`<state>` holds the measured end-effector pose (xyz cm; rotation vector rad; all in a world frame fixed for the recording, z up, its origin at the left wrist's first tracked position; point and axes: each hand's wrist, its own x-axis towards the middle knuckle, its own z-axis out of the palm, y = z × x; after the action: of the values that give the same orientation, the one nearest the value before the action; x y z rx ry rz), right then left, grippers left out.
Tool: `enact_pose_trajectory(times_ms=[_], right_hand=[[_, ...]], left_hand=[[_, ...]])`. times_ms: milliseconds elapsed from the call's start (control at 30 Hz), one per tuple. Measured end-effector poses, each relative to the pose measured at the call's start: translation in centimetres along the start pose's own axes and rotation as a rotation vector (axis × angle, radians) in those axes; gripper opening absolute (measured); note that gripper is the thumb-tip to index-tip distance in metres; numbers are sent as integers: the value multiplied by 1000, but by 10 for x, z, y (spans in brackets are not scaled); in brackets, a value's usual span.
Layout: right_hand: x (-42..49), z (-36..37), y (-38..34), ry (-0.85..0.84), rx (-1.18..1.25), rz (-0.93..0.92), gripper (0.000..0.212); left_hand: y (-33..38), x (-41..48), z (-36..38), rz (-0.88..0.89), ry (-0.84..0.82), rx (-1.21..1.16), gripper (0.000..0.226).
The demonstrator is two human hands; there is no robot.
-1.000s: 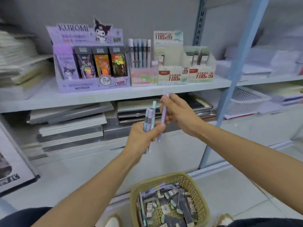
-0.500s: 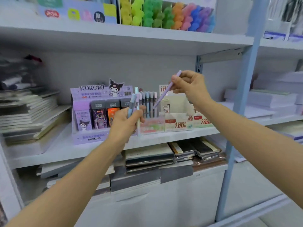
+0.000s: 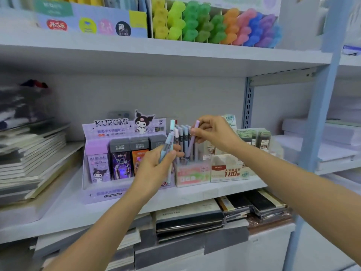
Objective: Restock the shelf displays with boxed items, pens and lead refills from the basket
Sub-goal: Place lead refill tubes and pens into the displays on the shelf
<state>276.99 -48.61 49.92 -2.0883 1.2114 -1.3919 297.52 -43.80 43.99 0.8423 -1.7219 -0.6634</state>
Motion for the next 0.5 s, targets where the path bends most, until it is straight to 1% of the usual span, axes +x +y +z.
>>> enact_pose_trajectory(times_ms=[100, 167, 267, 367, 500], right_hand=[[9, 5, -3, 27, 45, -15, 13], [14, 10, -1, 13, 25, -6, 16], [19, 6, 1, -45, -38, 24, 22], [20, 1, 0, -59, -35, 35, 24], [19, 12, -5, -2, -85, -43, 29]], left_hand=[[-3, 3, 0, 14, 14, -45, 27], [-5, 3, -2, 1, 8, -90, 30], [-5, 3, -7, -38, -50, -110, 27], [-5, 3, -11, -66, -83, -118, 26], [-3, 4, -11, -95, -75, -164, 27]])
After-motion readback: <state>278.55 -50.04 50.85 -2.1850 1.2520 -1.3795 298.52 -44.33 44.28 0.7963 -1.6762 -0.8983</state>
